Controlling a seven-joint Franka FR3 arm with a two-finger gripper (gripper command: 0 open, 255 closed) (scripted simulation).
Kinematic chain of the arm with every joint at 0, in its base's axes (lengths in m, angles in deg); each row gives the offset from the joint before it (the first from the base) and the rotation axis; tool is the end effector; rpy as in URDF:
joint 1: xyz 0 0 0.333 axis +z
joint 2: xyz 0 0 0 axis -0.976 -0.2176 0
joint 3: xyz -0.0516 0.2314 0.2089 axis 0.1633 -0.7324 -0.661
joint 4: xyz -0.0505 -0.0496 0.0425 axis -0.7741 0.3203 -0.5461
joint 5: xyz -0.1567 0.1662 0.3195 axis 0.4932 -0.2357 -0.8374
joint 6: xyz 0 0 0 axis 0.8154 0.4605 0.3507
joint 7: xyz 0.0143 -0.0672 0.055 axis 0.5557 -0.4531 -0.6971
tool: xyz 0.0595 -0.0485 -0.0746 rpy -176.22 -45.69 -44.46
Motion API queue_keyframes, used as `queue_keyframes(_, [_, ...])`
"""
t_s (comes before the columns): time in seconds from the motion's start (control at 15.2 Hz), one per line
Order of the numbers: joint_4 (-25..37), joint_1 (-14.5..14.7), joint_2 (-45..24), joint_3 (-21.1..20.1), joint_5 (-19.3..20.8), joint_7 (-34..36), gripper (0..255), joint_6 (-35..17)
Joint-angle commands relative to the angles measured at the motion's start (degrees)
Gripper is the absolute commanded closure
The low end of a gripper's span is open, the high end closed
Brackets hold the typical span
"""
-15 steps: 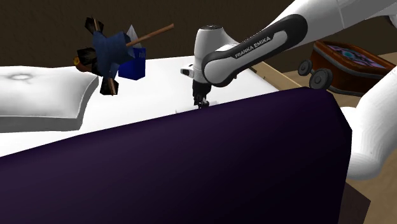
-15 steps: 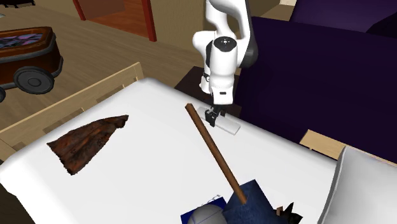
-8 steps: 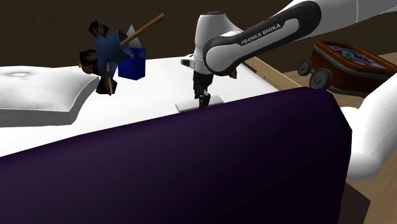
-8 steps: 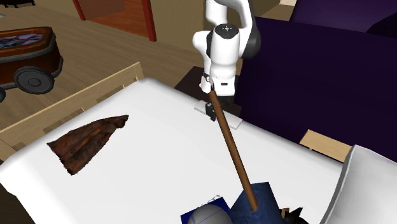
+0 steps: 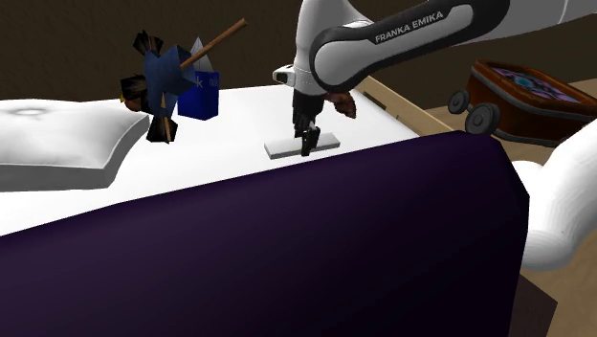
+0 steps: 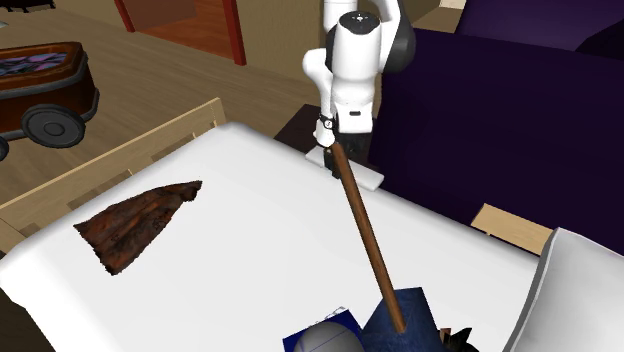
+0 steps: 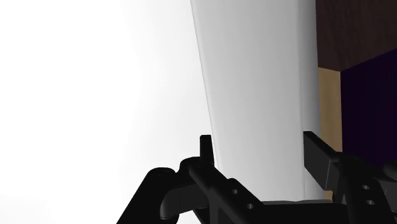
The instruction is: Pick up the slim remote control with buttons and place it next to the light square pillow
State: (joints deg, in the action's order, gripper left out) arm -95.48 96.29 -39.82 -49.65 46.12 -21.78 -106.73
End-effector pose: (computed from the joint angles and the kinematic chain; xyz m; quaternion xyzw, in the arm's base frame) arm 0.4515 0.1821 0.4100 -0.8270 -0.5621 0.0061 0.0080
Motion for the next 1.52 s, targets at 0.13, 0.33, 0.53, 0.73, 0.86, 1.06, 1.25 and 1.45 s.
queue_keyframes(0.13, [1.98, -0.06, 1.23, 0.10, 0.00, -0.10, 255, 3.22])
queue_keyframes(0.33, [3.53, -0.06, 2.04, 0.12, -0.01, -0.09, 255, 5.57])
queue_keyframes(0.53, [5.19, -0.07, 2.72, 0.15, -0.01, -0.08, 255, 7.92])
queue_keyframes(0.73, [6.96, -0.08, 3.30, 0.18, -0.01, -0.06, 255, 10.26])
queue_keyframes(0.86, [8.20, -0.09, 3.61, 0.19, -0.01, -0.05, 255, 11.81])
queue_keyframes(1.06, [10.14, -0.09, 3.99, 0.22, 0.00, -0.03, 255, 14.13])
queue_keyframes(1.25, [12.18, -0.10, 4.26, 0.24, 0.01, -0.01, 255, 16.45])
queue_keyframes(1.45, [14.12, 0.43, 3.42, -0.57, -0.14, 1.30, 255, 17.52])
